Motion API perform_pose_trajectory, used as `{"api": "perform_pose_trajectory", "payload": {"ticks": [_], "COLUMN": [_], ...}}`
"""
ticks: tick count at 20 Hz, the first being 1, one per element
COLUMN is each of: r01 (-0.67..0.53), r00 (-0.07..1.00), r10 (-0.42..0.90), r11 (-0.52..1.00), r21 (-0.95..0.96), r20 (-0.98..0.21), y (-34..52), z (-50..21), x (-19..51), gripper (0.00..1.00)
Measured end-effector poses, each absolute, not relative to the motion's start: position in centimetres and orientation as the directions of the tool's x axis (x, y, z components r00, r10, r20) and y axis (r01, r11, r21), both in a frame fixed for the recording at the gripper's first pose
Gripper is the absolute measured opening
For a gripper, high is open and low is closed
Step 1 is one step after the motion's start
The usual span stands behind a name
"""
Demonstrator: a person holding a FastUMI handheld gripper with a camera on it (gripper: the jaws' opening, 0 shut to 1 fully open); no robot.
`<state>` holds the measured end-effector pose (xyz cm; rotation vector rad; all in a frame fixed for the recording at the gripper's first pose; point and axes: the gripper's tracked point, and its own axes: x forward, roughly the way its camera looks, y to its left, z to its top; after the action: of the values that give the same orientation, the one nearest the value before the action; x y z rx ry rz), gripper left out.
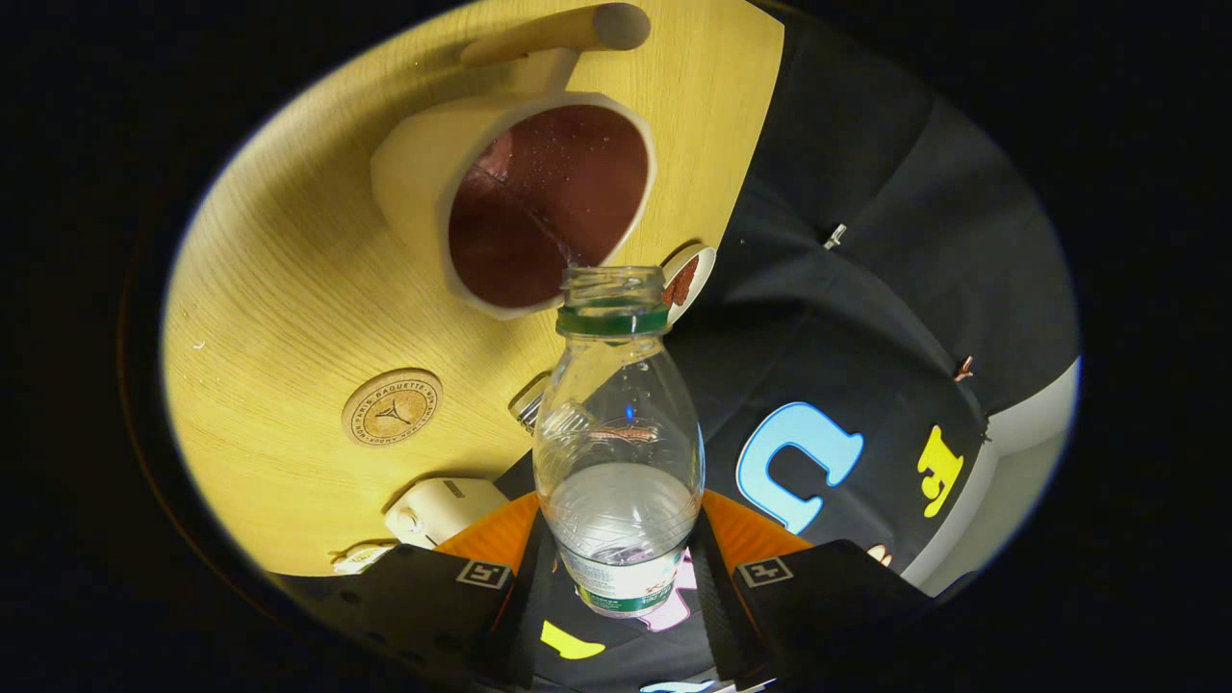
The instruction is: Take the bottle from table, then pour the juice into the cup, finally place the bottle on the coaster
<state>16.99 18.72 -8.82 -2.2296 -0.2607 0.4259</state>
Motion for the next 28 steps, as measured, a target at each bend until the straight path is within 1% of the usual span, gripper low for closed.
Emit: {"api": "perform_pose_trajectory", "payload": {"ticks": [5, 13, 28], "r01": [0.080, 0.089, 0.055], "r00": [0.912, 0.905, 0.915], "r10": [0.345, 0.355, 0.330], "r11": [-0.679, -0.694, -0.671], "r21": [-0.729, -0.714, -0.740], "r20": [-0.221, -0.232, -0.232], "y": [18.95, 19.32, 18.66], "z": [-8.66, -8.98, -8.39], "x": [16.89, 16.80, 16.94], "gripper": [0.70, 0.70, 0.70]}}
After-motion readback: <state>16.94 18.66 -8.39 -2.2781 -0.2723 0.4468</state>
